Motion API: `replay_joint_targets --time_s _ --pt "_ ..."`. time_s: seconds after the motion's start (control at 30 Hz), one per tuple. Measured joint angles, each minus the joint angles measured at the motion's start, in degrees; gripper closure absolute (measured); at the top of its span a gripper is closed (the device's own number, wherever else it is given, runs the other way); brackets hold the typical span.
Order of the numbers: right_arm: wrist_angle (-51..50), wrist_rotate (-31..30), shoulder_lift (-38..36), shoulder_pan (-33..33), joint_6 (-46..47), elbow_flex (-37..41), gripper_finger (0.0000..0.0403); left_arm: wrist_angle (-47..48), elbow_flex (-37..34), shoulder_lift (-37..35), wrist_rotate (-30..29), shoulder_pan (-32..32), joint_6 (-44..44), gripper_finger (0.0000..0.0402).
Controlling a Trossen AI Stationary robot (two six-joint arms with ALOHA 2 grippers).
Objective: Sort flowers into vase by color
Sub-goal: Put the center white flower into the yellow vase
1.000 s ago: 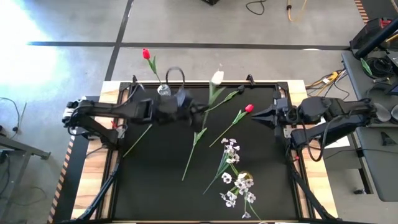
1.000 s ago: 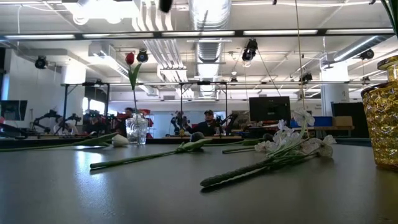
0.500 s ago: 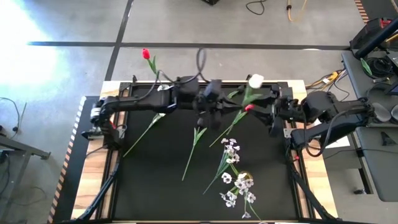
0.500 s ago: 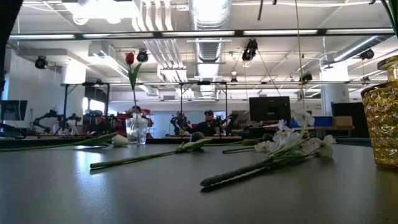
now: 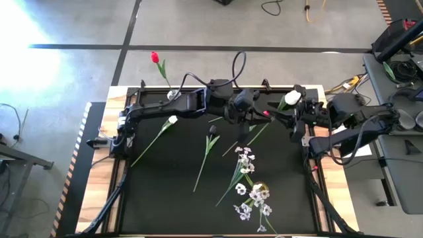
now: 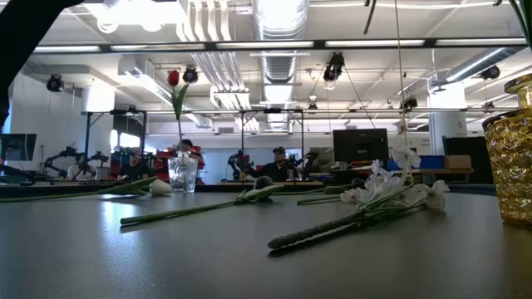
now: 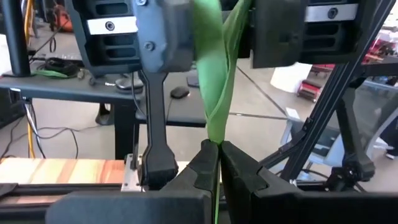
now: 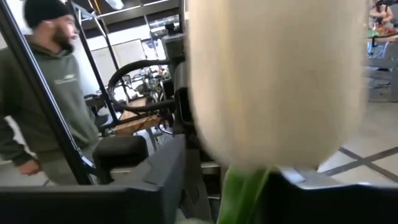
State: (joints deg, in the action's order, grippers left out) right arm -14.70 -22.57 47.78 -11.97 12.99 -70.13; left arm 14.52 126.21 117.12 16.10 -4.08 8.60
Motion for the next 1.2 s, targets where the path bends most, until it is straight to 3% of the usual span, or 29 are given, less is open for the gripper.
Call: replay_joint_targets --time_s 0.13,0.2,0.4,0.67,0.93,1.2 --pt "0.0 0.0 -0.4 0.0 -1.1 0.0 0.0362 0.2 0.2 0.1 0.0 -0.1 -0.1 0.0401" --pt "-0.3 0.0 -0.6 0.0 -1.9 0.0 0.0385 0.4 0.1 0.1 -0.6 -0.1 -0.2 0.0397" --pt "-1.8 0.0 -3.7 0.0 -2.1 0.0 0.0392 3.1 -0.2 -0.1 -6.1 -0.1 -0.2 0.0359" --pt "-13.0 0.8 -10.7 -0.2 5.7 0.0 0.0393 7.3 -0.4 -0.1 -13.4 0.0 -2.2 0.0307" --pt "-15.5 9.4 -10.8 -0.2 12.7 2.4 0.0393 10.6 -0.4 -1.0 -21.2 0.2 -2.4 0.0315" --pt "-11.9 9.5 -10.5 -2.7 16.5 9.6 0.0394 10.4 -4.8 -1.2 -22.9 0.5 -2.3 0.0326"
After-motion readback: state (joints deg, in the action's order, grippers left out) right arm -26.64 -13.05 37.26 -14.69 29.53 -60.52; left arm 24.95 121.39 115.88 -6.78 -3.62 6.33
